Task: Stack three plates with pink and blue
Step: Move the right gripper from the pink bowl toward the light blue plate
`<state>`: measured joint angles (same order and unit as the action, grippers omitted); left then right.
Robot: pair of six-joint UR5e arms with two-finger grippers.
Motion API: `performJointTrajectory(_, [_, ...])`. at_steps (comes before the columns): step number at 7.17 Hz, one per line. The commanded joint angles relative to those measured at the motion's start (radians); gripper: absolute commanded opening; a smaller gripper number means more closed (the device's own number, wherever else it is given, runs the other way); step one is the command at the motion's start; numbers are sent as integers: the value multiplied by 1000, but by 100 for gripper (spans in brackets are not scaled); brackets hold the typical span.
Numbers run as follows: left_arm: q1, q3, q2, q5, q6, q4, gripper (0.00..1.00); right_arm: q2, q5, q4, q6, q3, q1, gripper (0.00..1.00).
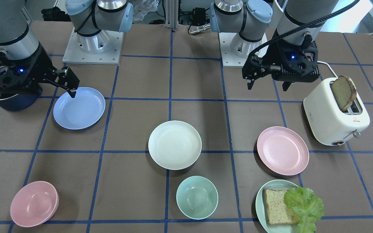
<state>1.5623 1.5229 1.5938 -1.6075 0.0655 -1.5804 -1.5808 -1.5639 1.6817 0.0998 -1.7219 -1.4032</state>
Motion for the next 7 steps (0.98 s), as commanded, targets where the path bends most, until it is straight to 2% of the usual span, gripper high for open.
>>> performJointTrajectory(1, [-4,0,0,1,1,0,100,-1,-2,143,175,-137,137,100])
performJointTrajectory(3, [-2,0,3,3,-3,2,100,-7,-4,243,218,-247,177,100])
performJointTrajectory(5, [-10,0,0,75,-41,20,100,-8,-15,401,270,-391,234,100])
performJointTrajectory(6, [-8,-1,0,66,-41,20,100,-8,-15,465,279,-445,246,100])
performJointTrajectory(7, [-8,-1,-1,61,-39,17,100,-7,-15,478,282,-470,253,100])
